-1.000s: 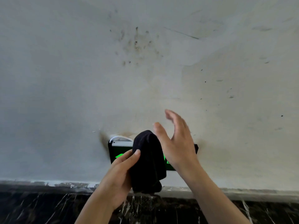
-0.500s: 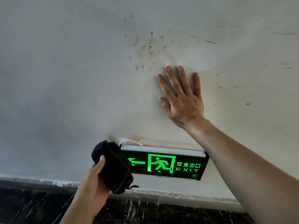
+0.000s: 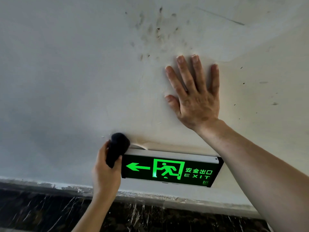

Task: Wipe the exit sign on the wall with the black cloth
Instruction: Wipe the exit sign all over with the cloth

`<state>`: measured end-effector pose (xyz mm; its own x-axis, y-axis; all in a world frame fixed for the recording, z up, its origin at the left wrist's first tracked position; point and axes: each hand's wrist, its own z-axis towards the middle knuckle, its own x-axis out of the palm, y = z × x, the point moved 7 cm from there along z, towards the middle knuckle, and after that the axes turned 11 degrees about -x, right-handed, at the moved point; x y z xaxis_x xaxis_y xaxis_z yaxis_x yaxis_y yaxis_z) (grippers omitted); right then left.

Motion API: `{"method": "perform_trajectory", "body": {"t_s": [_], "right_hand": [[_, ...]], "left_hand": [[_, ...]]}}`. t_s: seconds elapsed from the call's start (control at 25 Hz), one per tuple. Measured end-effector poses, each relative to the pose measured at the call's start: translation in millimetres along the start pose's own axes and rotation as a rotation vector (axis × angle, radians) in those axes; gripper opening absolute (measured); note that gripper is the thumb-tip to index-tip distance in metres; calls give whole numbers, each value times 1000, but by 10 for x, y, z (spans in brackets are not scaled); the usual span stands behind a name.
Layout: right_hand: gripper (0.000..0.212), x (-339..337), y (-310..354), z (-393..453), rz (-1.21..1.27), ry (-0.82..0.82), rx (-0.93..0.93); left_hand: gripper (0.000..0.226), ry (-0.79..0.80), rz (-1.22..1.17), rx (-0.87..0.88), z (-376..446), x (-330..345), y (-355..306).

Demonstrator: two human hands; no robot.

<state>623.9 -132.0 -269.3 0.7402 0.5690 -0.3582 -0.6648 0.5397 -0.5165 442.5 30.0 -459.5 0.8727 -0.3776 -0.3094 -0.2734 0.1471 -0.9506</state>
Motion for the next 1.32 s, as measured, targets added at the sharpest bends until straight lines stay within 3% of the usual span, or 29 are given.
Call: {"method": "perform_trajectory", "body": {"t_s": [0.2,0.44,0.64,0.92,1.32], "right_hand": [[59,-2,14,9,1,-32,15],[58,1,16,5,-6,-46,20],[59,5,1,9,3,-41,21],[58,-6,8,15,-12,-48,26],[58,14,-2,19,-23,-61,20]], "left_hand": [[32,-9,80,-48,91,93,153],[28,71,-210,-303,239,112,502],[16,134,-115,-373,282,194,797],[15,185,94,-378,212,350,1087],[16,158,16,-617,123,467,1487]]}}
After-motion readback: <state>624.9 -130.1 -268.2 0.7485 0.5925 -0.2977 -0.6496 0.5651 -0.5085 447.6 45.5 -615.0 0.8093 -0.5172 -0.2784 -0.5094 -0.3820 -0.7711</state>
